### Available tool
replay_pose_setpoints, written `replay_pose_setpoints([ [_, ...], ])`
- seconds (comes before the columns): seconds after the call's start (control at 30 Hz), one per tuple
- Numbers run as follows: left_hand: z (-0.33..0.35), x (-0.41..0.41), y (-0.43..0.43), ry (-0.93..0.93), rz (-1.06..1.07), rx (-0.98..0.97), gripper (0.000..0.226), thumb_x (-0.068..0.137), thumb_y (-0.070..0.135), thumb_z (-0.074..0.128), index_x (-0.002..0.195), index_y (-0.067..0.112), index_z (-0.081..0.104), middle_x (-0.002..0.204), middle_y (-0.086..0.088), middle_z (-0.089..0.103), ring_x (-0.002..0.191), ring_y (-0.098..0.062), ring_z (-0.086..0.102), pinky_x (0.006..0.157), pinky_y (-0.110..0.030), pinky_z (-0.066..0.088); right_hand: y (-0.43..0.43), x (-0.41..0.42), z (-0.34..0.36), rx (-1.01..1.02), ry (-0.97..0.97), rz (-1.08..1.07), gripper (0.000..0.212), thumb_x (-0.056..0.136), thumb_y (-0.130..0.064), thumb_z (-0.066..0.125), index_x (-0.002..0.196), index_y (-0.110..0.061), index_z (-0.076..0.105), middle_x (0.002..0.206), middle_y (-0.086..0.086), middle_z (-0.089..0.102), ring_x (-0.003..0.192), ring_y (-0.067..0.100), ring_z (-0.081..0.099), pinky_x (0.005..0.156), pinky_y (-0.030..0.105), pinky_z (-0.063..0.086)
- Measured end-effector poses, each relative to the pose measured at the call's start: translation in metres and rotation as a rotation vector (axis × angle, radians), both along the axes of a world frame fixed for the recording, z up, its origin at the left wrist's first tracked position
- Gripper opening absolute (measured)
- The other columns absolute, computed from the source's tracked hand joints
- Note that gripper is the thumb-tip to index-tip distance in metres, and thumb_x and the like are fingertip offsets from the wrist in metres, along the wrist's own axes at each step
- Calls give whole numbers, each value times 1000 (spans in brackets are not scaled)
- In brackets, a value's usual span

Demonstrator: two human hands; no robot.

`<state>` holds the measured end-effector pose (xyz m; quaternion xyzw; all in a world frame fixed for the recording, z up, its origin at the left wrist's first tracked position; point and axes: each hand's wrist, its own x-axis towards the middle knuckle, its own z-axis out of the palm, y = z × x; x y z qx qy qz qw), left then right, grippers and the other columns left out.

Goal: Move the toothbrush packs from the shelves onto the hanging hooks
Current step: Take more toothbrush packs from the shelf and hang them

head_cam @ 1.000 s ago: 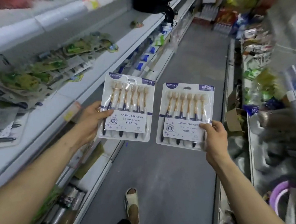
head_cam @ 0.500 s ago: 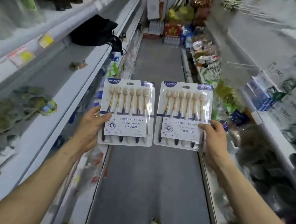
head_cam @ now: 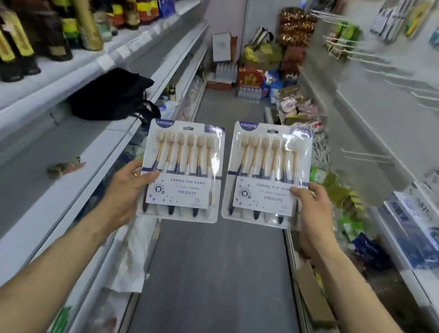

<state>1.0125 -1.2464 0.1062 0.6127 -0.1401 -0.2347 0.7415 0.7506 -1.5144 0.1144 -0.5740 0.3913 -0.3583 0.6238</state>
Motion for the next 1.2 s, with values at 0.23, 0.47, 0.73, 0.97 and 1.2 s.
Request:
replay_pose_setpoints([
  [0.23, 12, 163, -131, -64, -36, -59, 40, 96, 1, 66, 136, 3, 61, 118, -17, 76, 102, -29, 76, 79, -38, 64, -117, 146, 17, -4, -33, -22, 21, 100, -15, 66, 119, -17, 60, 108, 12, 78, 101, 33, 77, 89, 59, 61],
  [0.47, 51, 321, -272, -156, -162, -92, 43, 96, -2, 67, 138, 1, 58, 123, -15, 74, 105, -23, 75, 89, -33, 61, -222, 269, 47, -19, -59, -161, 23, 98, -15, 67, 120, -18, 61, 104, 3, 80, 97, 29, 78, 89, 66, 59],
  [0.73, 71, 437, -448, -153, -324, -130, 44, 89, 8, 75, 131, 12, 63, 127, -20, 72, 120, -38, 68, 103, -51, 54, -342, 360, 65, -90, -67, -338, 23, 90, -26, 70, 112, -24, 65, 100, -6, 80, 100, 24, 77, 93, 65, 58],
  [0.97, 60, 536, -603, -136, -367, -148, 35, 92, 4, 71, 126, 14, 65, 122, -16, 74, 106, -28, 75, 80, -35, 64, -482, 452, 62, -147, -84, -378, 20, 92, -25, 72, 111, -26, 65, 96, -12, 78, 95, 14, 75, 95, 59, 58],
  [1.2, 65, 636, -714, -109, -315, -135, 41, 92, 6, 72, 131, 11, 62, 126, -16, 72, 119, -37, 70, 104, -56, 54, -608, 563, 75, -162, -60, -352, 21, 98, -20, 68, 118, -21, 63, 92, -17, 78, 93, 17, 77, 93, 60, 60],
])
